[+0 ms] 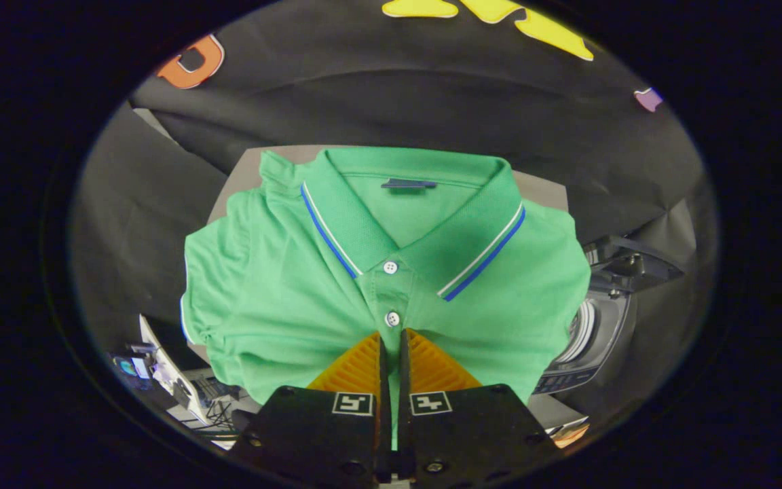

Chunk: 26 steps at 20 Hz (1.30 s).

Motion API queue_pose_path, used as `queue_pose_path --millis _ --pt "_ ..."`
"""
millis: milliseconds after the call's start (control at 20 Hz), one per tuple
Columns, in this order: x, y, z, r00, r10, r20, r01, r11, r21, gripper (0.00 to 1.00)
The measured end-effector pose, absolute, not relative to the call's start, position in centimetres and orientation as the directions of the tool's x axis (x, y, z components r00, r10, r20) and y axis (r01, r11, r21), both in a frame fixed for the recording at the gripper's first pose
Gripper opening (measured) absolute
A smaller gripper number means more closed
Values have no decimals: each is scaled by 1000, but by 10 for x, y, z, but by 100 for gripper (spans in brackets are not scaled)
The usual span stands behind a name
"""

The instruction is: Put the clothes into the washing machine and then close the washing machine lid.

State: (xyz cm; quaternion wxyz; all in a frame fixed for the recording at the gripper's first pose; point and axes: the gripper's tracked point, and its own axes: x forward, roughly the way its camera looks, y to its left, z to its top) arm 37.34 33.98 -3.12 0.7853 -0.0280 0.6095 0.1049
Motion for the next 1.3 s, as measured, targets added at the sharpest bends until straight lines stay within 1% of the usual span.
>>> queue_pose_path --millis 150,350,600,900,1300 --pt "361 333 -11 243 165 -956 -196 973 118 7" --pt "356 319 24 282 213 -935 -191 968 163 7" --pt "355 291 60 337 260 -905 -154 963 219 7" --pt "347 264 99 395 299 -869 -133 954 268 7" --pt "332 232 154 518 278 -809 -165 960 225 7"
